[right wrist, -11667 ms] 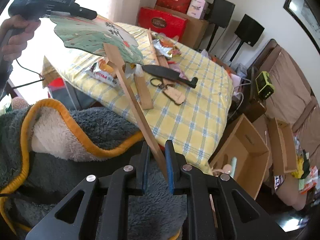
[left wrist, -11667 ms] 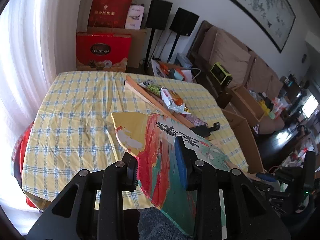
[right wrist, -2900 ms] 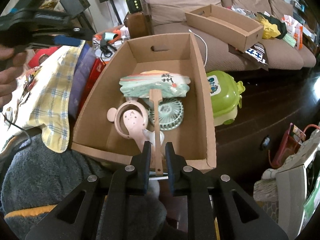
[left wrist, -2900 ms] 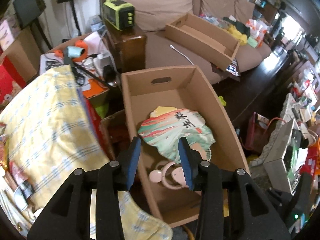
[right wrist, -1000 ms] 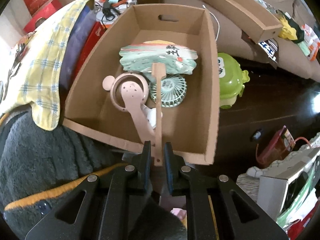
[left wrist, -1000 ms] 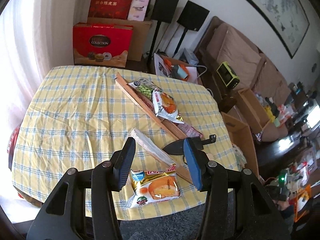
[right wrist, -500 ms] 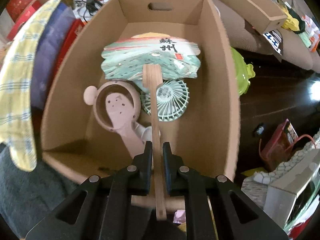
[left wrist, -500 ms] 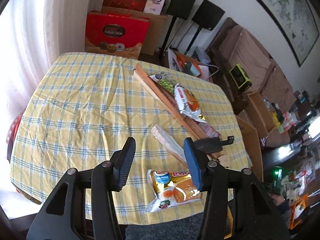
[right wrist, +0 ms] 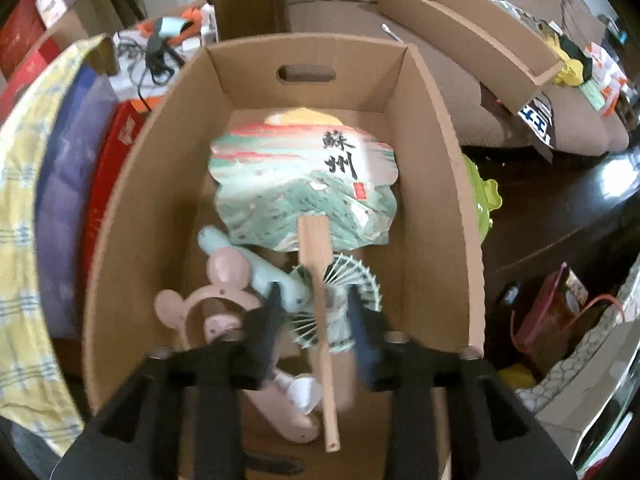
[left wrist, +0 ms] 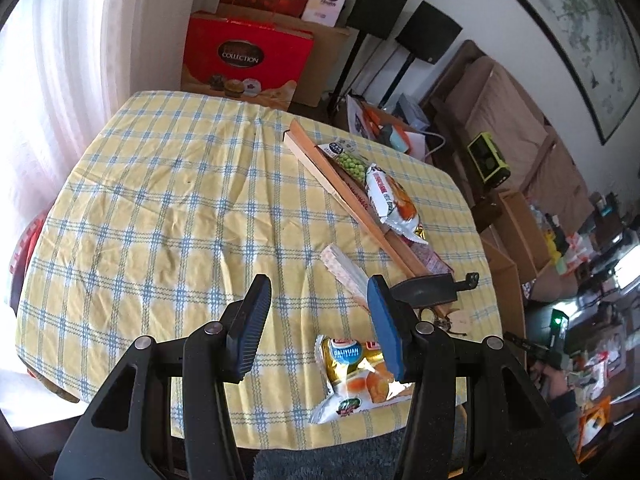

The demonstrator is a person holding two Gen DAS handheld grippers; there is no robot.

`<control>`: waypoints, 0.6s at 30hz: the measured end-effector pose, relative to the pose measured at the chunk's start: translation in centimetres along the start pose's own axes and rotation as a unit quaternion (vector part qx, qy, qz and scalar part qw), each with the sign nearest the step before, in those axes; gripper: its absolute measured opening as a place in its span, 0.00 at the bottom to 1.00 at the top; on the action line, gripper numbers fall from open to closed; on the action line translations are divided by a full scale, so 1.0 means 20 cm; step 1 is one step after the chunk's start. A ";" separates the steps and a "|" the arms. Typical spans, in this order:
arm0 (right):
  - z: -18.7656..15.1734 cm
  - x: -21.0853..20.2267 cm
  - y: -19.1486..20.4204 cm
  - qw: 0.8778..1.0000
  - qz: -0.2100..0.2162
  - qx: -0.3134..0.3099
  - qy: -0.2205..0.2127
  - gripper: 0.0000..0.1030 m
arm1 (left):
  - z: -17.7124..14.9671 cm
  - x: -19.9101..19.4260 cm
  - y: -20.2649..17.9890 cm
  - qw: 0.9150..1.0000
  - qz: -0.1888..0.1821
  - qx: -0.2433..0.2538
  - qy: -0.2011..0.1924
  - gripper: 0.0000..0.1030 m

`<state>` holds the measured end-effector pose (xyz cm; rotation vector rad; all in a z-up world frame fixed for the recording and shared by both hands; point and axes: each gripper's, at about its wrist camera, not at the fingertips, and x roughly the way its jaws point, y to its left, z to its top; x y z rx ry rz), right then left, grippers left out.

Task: Organize objects
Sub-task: 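Move the left tool over the table toward the yellow cake packet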

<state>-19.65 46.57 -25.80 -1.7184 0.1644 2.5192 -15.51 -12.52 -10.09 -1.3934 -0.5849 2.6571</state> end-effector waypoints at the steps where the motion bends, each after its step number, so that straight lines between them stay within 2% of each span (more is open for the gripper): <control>1: -0.04 -0.03 0.00 1.000 0.005 0.000 -0.001 0.39 | -0.01 0.00 0.00 1.000 -0.002 0.001 0.006 0.47; 4: -0.12 -0.13 0.00 1.000 0.012 0.004 -0.010 0.40 | -0.05 0.01 -0.02 1.000 -0.004 0.006 0.021 0.48; 6: -0.21 -0.22 -0.01 0.999 0.021 0.019 -0.022 0.50 | -0.09 0.02 -0.05 0.999 -0.012 0.012 0.033 0.54; 7: -0.23 -0.25 -0.01 0.999 0.024 0.025 -0.027 0.59 | -0.10 0.02 -0.07 0.999 -0.019 0.016 0.037 0.54; 10: -0.32 -0.32 -0.02 0.997 0.036 0.058 -0.036 0.75 | -0.18 0.02 -0.15 0.997 -0.060 0.036 0.045 0.60; 11: -0.34 -0.33 -0.02 0.996 0.045 0.066 -0.033 0.75 | -0.21 0.03 -0.17 0.996 -0.063 0.041 0.046 0.67; 13: -0.35 -0.35 -0.02 0.996 0.053 0.072 -0.029 0.75 | -0.26 0.03 -0.22 0.996 -0.064 0.053 0.044 0.71; 15: -0.37 -0.40 0.00 0.995 0.057 0.067 -0.035 0.75 | -0.30 0.03 -0.26 0.996 -0.050 0.061 0.034 0.81; 17: -0.40 -0.46 -0.01 0.995 0.051 0.072 -0.048 0.78 | -0.34 0.02 -0.29 0.997 -0.035 0.060 0.019 0.86; 18: -0.42 -0.48 -0.03 0.994 0.046 0.079 -0.056 0.78 | -0.35 0.02 -0.30 0.997 -0.031 0.062 0.015 0.93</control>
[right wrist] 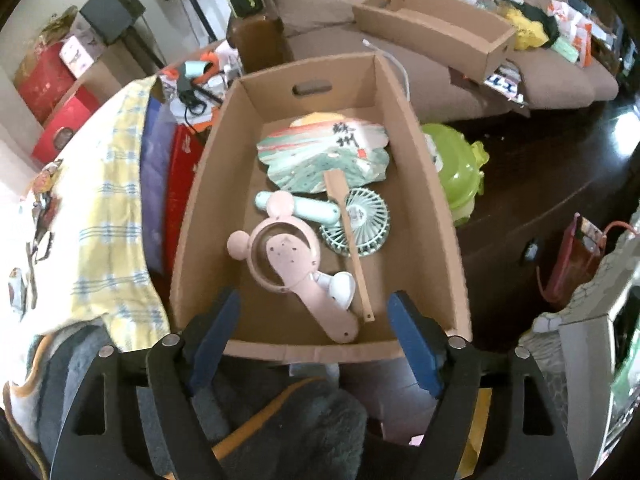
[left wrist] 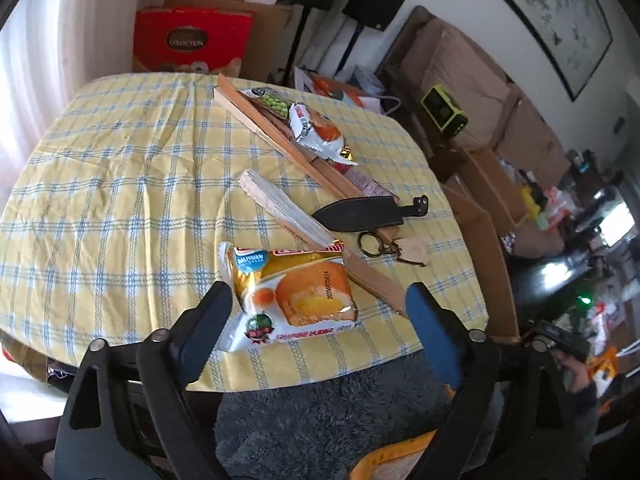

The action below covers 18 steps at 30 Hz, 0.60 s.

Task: Organize objects
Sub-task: 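Move the left tool over the table toward the yellow cake packet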

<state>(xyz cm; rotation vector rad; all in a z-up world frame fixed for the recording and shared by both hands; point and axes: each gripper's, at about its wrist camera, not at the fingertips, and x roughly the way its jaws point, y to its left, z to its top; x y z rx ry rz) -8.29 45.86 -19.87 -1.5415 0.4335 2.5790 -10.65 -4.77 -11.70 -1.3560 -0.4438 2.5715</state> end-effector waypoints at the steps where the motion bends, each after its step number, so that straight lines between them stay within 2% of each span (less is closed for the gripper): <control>1: -0.02 -0.03 -0.02 1.000 -0.003 0.010 -0.008 0.79 | -0.01 0.00 -0.02 1.000 0.006 0.007 -0.004 0.96; 2: -0.03 -0.06 -0.05 1.000 -0.004 0.025 -0.015 0.79 | -0.01 0.01 -0.04 1.000 0.014 0.017 -0.009 1.00; 4: -0.06 -0.08 -0.10 0.999 -0.008 0.046 -0.021 0.80 | -0.01 0.05 -0.08 0.998 0.041 0.038 -0.007 1.00; 6: -0.07 -0.09 -0.13 0.998 -0.017 0.055 -0.018 0.79 | -0.01 0.12 -0.10 0.995 0.083 0.052 0.013 1.00; 7: -0.07 -0.09 -0.15 0.998 -0.026 0.057 -0.014 0.79 | -0.02 0.16 -0.11 0.994 0.091 0.053 0.025 1.00; 11: -0.08 -0.12 -0.15 0.998 -0.027 0.057 -0.018 0.79 | -0.03 0.25 -0.09 0.993 0.106 0.024 0.042 1.00; 15: -0.06 -0.15 -0.09 0.999 -0.037 0.027 -0.021 0.79 | -0.02 0.28 -0.08 0.991 0.123 0.029 0.038 1.00; 18: -0.04 -0.17 -0.03 0.999 -0.042 0.008 -0.024 0.79 | -0.03 0.33 -0.05 0.990 0.126 0.023 0.054 1.00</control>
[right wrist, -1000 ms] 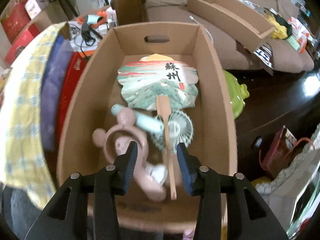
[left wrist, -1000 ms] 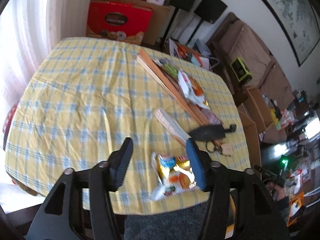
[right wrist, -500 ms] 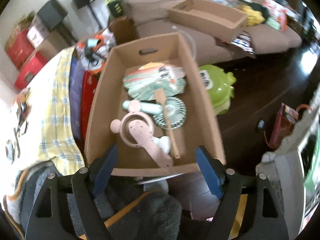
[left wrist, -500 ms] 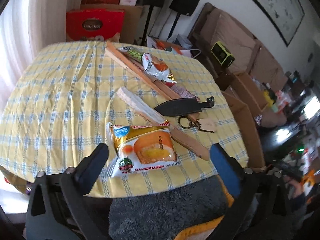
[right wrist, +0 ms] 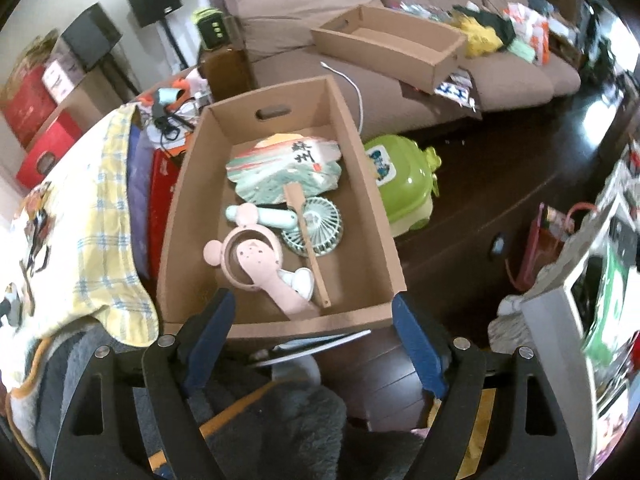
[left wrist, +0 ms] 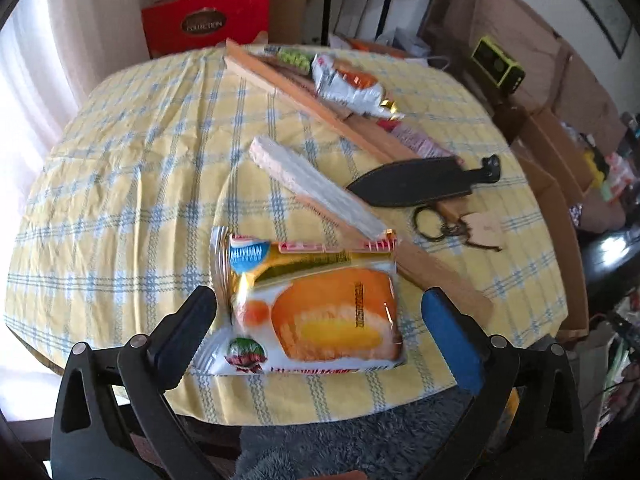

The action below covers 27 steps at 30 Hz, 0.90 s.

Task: Organize objects
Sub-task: 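Move the left tool over the table toward the yellow cake packet, then close the left gripper on the yellow cake packet and lift it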

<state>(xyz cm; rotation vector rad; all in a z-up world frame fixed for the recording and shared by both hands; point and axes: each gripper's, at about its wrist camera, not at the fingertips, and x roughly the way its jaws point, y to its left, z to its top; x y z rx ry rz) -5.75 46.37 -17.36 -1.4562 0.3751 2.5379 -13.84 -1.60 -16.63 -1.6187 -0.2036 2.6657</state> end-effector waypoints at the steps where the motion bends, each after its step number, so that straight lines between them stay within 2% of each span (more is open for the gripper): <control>1: 0.01 -0.01 0.03 1.000 0.000 -0.007 -0.002 0.79 | 0.00 0.02 0.01 1.000 0.005 -0.002 0.006 1.00; 3: 0.02 -0.03 0.06 1.000 0.003 -0.018 -0.005 0.79 | -0.01 0.06 0.01 1.000 0.018 0.001 0.017 0.99; 6: 0.03 -0.06 0.14 0.999 0.011 -0.044 -0.012 0.79 | -0.03 0.07 -0.02 0.999 0.038 0.030 0.011 1.00; 10: 0.03 -0.06 0.25 0.997 0.019 -0.070 -0.010 0.79 | -0.04 0.06 -0.01 0.999 0.033 0.035 0.003 0.99; 16: 0.03 -0.04 0.39 0.995 0.028 -0.096 -0.001 0.80 | -0.06 0.03 0.02 0.998 0.025 0.044 -0.028 0.84; 18: 0.03 -0.04 0.41 0.995 0.030 -0.095 0.000 0.80 | -0.06 0.01 0.03 0.998 0.017 0.041 -0.033 0.72; 20: 0.03 -0.06 0.43 0.995 0.034 -0.096 -0.001 0.80 | -0.07 -0.02 0.05 0.999 0.001 0.035 -0.037 0.65; 23: 0.03 -0.11 0.45 0.994 0.036 -0.100 -0.011 0.80 | -0.07 -0.04 0.08 0.999 -0.015 0.028 -0.035 0.60; 27: 0.04 -0.21 0.44 0.994 0.042 -0.094 -0.027 0.80 | -0.09 -0.11 0.12 0.998 -0.031 0.011 -0.045 0.59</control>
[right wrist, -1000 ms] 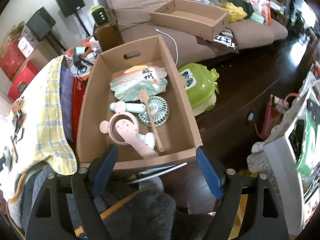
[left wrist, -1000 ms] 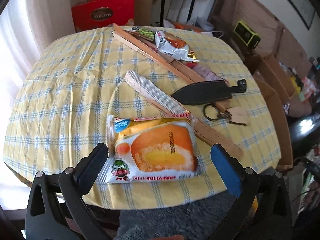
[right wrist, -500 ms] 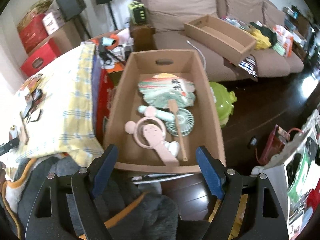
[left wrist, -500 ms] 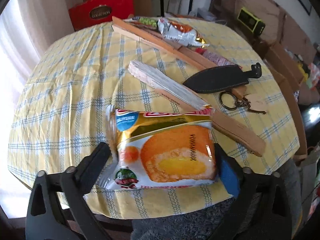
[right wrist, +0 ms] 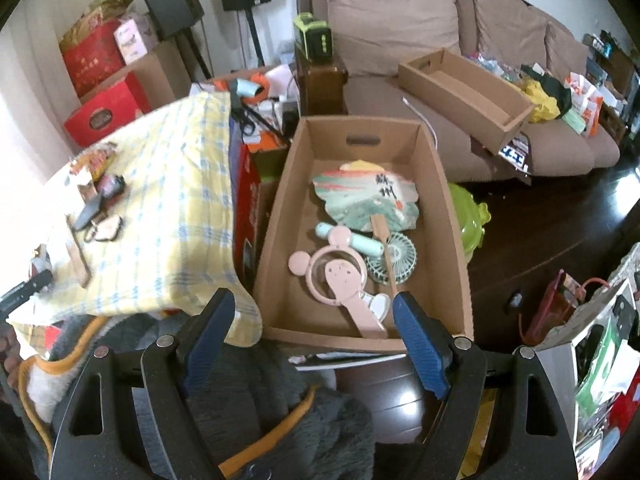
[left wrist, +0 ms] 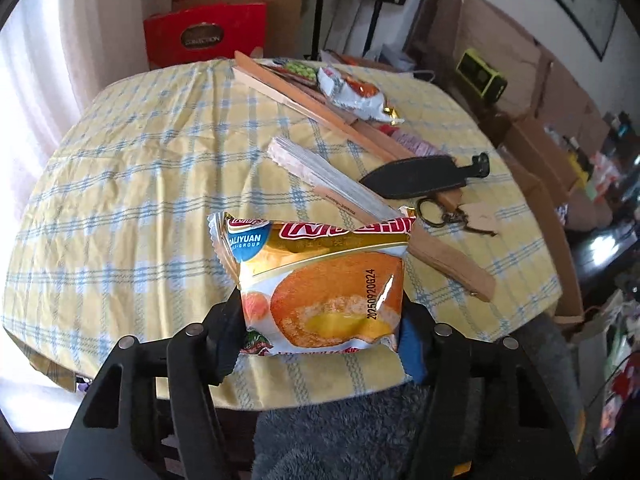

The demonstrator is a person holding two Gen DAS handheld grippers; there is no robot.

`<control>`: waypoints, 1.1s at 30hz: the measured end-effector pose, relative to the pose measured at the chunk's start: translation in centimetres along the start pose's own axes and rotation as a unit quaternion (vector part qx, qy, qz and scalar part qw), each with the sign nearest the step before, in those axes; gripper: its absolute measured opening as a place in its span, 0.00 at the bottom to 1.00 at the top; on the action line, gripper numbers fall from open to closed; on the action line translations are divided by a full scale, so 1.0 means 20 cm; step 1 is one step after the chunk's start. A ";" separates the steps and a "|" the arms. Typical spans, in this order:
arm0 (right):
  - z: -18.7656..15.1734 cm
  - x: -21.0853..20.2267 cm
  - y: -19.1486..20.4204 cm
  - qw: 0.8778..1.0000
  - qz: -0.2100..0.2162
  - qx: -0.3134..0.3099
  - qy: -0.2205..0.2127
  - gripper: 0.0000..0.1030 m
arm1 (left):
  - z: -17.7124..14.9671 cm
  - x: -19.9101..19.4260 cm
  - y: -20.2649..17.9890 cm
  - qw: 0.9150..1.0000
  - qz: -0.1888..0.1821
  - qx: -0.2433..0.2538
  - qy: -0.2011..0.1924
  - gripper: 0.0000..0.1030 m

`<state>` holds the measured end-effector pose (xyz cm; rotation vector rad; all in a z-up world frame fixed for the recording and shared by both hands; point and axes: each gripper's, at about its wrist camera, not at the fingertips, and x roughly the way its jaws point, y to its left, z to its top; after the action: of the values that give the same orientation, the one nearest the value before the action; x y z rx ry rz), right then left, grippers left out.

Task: Organize objects
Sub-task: 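Close the left gripper on the yellow cake packet and lift it, then close the right gripper on the second cake packet on the table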

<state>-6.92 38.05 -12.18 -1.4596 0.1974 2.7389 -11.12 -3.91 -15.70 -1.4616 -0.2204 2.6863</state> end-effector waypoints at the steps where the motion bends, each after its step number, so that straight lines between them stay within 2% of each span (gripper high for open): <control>1: 0.00 -0.02 0.00 1.000 0.000 0.002 -0.001 0.80 | 0.00 -0.02 0.01 1.000 0.002 -0.005 -0.005 0.59; 8: 0.07 -0.27 0.09 0.999 0.015 -0.013 -0.030 0.82 | 0.02 -0.14 0.18 0.997 0.017 -0.059 -0.037 0.59; 12: 0.16 -0.39 0.28 0.996 0.044 -0.050 -0.067 0.88 | 0.03 -0.16 0.25 0.995 0.024 -0.077 -0.051 0.59; 16: 0.27 -0.42 0.56 0.988 0.078 -0.092 -0.097 0.99 | 0.01 -0.18 0.29 0.994 0.026 -0.091 -0.062 0.59; 19: 0.36 -0.32 0.78 0.985 0.091 -0.111 -0.092 0.99 | -0.01 -0.20 0.31 0.992 0.031 -0.093 -0.075 0.59; 22: 0.46 -0.14 0.99 0.984 0.121 -0.108 -0.069 0.99 | -0.01 -0.21 0.35 0.991 0.043 -0.094 -0.083 0.59; 24: 0.52 0.01 1.11 0.983 0.143 -0.106 -0.047 0.99 | -0.01 -0.22 0.36 0.989 0.073 -0.085 -0.092 0.59; 26: 0.58 0.17 1.26 0.984 0.137 -0.115 -0.018 0.99 | -0.02 -0.23 0.37 0.985 0.114 -0.068 -0.106 0.60; 29: 0.65 0.38 1.45 0.978 0.141 -0.150 0.017 0.99 | -0.03 -0.22 0.42 0.982 0.133 -0.069 -0.115 0.60; 33: 0.76 0.66 1.59 0.978 0.141 -0.138 0.068 0.99 | -0.03 -0.20 0.45 0.979 0.155 -0.066 -0.118 0.60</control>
<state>-29.64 7.95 -11.65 -1.8194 0.0288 2.9874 -8.37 -13.27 -14.15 -1.2990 -0.2047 3.1567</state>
